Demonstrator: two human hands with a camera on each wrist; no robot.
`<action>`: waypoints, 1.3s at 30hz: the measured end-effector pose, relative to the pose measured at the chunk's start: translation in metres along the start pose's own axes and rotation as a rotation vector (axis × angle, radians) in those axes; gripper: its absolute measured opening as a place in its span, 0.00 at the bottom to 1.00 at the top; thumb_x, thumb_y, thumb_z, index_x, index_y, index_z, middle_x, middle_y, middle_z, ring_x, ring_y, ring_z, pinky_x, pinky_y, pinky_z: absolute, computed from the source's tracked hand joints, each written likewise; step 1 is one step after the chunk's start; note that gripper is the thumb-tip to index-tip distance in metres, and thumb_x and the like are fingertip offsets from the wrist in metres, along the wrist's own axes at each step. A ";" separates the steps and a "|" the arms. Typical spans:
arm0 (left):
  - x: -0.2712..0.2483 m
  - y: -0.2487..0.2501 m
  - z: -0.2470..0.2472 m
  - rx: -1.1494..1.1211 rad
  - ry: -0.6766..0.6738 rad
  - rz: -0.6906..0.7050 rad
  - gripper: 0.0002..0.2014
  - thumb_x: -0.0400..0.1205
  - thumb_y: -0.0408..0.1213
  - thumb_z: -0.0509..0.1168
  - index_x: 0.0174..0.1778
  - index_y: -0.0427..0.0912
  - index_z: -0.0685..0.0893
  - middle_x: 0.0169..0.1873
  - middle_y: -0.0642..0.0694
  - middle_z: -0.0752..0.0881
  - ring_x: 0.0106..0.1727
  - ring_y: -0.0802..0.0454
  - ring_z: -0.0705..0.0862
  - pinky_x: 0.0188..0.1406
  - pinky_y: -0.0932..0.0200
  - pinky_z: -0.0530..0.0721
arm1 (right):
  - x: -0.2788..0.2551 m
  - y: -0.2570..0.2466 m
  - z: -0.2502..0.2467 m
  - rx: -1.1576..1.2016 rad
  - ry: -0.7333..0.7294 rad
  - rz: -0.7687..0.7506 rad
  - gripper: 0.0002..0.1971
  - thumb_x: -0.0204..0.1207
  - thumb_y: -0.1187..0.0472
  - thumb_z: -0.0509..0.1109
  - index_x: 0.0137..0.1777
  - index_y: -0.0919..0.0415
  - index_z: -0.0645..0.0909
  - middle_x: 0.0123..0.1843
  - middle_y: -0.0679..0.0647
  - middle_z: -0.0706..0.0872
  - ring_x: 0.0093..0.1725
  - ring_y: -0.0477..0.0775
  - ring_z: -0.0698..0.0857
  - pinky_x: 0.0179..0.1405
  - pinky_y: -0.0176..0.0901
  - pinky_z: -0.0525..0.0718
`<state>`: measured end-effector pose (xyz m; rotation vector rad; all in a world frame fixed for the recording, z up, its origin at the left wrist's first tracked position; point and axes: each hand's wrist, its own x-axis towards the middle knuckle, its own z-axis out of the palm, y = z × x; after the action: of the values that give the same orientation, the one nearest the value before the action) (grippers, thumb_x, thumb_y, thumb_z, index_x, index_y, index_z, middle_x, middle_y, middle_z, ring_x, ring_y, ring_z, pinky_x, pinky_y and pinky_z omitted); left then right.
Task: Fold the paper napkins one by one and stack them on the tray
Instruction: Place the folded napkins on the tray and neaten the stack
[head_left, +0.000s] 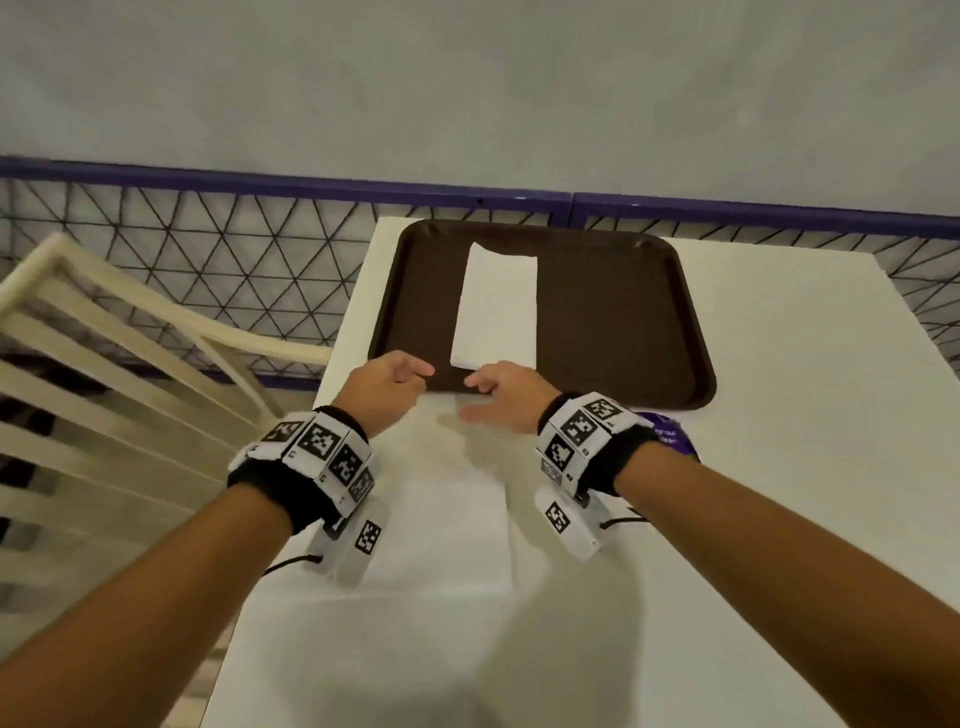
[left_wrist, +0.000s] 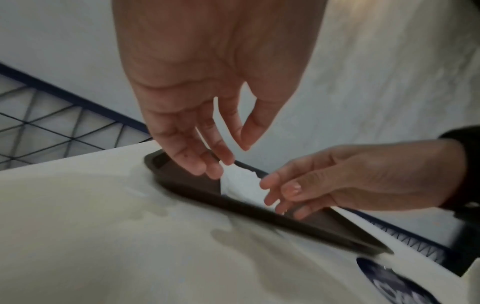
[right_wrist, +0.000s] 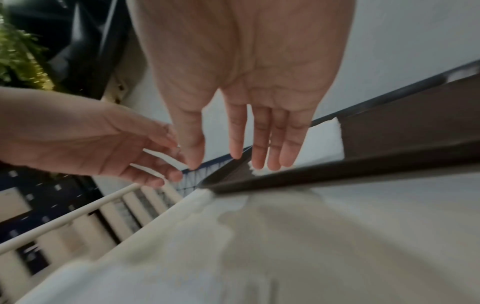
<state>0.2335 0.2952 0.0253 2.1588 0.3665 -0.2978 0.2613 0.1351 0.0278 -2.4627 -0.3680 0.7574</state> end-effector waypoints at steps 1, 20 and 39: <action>-0.012 -0.007 0.001 0.010 0.007 -0.024 0.05 0.81 0.35 0.61 0.47 0.49 0.80 0.48 0.44 0.83 0.54 0.44 0.83 0.56 0.55 0.78 | -0.005 -0.006 0.011 -0.045 -0.052 -0.023 0.31 0.74 0.50 0.72 0.74 0.60 0.71 0.73 0.57 0.74 0.72 0.55 0.74 0.70 0.41 0.70; -0.114 -0.110 -0.016 -0.074 0.083 -0.333 0.44 0.72 0.28 0.74 0.80 0.39 0.55 0.73 0.40 0.69 0.74 0.41 0.70 0.72 0.49 0.70 | -0.034 -0.019 0.094 -0.485 -0.215 0.012 0.46 0.57 0.39 0.78 0.74 0.57 0.67 0.70 0.57 0.69 0.73 0.61 0.69 0.71 0.59 0.72; -0.107 -0.104 0.003 -0.421 -0.096 0.027 0.17 0.71 0.17 0.70 0.42 0.45 0.79 0.39 0.49 0.81 0.41 0.54 0.79 0.42 0.64 0.78 | -0.117 0.061 0.057 0.398 0.239 0.086 0.35 0.68 0.66 0.78 0.74 0.54 0.69 0.67 0.55 0.76 0.68 0.51 0.74 0.63 0.35 0.69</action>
<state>0.0956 0.3338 -0.0175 1.7291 0.3136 -0.2804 0.1397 0.0617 0.0056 -2.1667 -0.0173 0.5033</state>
